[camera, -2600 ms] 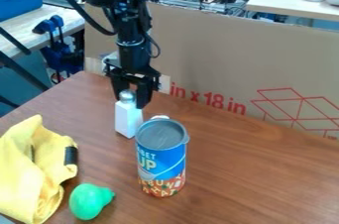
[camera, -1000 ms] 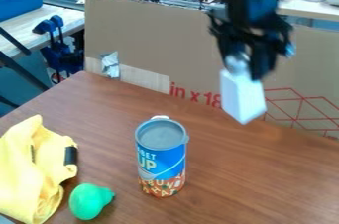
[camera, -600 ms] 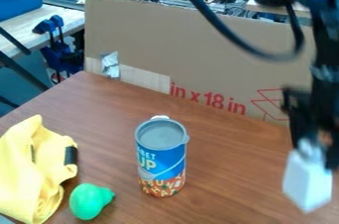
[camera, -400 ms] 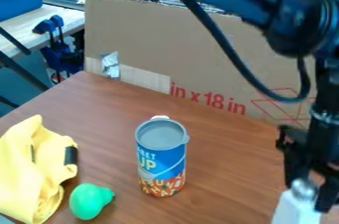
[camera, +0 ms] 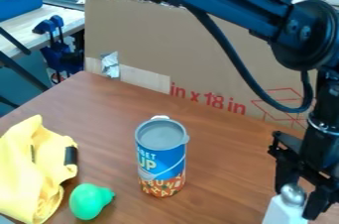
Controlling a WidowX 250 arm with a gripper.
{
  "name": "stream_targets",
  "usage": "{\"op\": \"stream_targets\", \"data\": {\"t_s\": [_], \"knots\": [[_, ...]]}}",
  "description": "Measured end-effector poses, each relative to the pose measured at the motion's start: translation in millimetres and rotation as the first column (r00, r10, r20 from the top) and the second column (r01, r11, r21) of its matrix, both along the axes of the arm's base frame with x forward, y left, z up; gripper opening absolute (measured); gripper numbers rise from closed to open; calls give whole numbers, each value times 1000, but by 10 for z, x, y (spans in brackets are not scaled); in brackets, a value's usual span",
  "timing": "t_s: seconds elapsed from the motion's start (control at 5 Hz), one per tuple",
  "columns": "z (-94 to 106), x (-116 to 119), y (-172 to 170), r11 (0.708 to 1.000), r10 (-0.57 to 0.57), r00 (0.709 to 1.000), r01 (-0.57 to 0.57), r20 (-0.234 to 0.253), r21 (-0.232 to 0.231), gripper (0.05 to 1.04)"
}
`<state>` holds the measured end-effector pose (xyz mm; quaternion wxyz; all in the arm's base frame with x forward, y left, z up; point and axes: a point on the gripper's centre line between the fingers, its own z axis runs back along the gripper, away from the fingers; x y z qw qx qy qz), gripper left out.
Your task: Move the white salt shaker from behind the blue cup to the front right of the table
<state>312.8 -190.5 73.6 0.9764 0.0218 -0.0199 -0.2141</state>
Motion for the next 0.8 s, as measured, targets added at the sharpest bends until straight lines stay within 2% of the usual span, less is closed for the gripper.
{"op": "stream_targets", "data": {"t_s": [0.2, 0.4, 0.6, 0.8], "knots": [[-91, -56, 74, 999, 38, 999, -37, 11, -38, 971], [559, -111, 107, 977, 120, 970, -79, 210, -198, 1008], [1019, -199, 201, 955, 208, 924, -121, 321, -271, 1004], [1153, -303, 293, 956, 242, 931, -180, 274, -233, 1003]]}}
